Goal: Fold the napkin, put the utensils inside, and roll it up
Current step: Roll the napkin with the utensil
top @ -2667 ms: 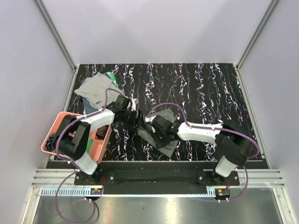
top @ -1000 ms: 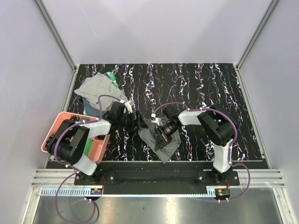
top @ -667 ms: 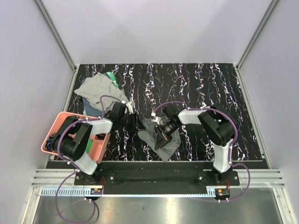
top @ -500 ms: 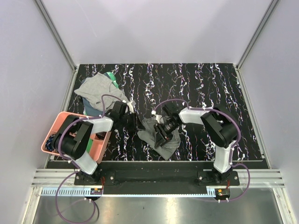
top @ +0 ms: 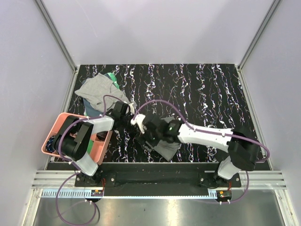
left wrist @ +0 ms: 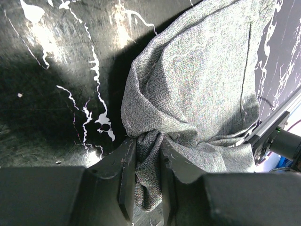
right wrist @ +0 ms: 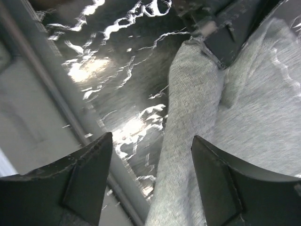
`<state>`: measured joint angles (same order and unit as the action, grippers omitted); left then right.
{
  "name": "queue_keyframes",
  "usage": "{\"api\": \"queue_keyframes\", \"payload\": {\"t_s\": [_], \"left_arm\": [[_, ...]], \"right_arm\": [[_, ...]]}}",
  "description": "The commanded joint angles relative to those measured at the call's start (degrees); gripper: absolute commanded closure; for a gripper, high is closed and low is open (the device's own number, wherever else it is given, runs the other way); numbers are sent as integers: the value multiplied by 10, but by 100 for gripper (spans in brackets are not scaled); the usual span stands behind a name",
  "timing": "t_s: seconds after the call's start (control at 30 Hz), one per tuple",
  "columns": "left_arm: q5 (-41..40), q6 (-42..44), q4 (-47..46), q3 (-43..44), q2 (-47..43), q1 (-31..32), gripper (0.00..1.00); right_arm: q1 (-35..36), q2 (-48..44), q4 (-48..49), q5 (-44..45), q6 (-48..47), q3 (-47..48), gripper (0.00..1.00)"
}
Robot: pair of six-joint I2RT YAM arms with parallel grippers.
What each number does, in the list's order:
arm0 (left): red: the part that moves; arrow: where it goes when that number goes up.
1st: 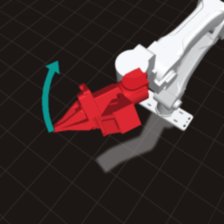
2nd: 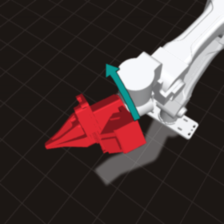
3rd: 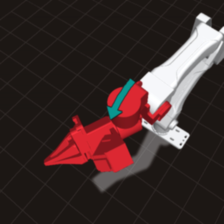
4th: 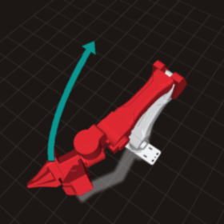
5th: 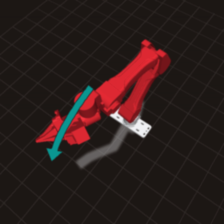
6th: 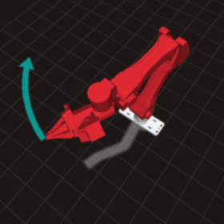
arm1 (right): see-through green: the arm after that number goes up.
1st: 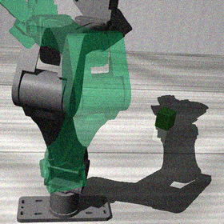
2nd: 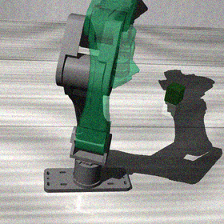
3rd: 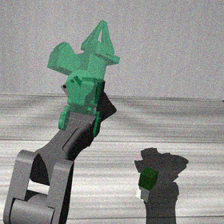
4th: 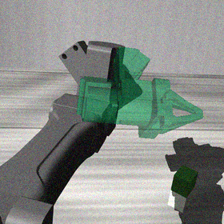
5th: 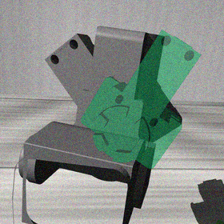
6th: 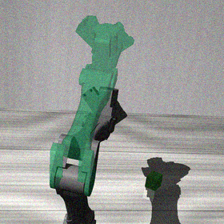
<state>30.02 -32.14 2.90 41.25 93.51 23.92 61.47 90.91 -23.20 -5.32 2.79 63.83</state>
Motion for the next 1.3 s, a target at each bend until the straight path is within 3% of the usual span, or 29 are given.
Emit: {"api": "queue_keyframes", "payload": {"t_s": [0.0,0.4,0.5,0.63,0.67,0.7,0.8,0.9,1.13,1.27], "left_arm": [[-5,28,59,1,0,0,75],[-4,31,69,-2,-20,0,74],[-3,31,69,-3,-22,0,73],[-6,34,69,-7,-33,1,64],[-4,35,69,-8,-36,1,59],[-6,35,70,-10,-42,1,46],[-19,35,72,-16,-61,0,25],[-35,38,80,-17,-85,-2,15],[-57,41,91,-47,-121,-3,10],[-64,32,76,-69,-143,-3,9]], "right_arm": [[73,28,69,237,-62,-21,23],[109,108,87,302,-67,-32,25],[105,115,87,269,-59,-35,33],[78,126,86,181,-38,-46,49],[75,122,87,167,-33,-52,52],[73,117,91,154,-31,-58,58],[45,96,108,61,-15,-80,61],[24,80,126,-31,-13,-100,63],[-40,74,127,-228,-9,-100,66],[-73,87,125,-281,-9,-91,66]]}}
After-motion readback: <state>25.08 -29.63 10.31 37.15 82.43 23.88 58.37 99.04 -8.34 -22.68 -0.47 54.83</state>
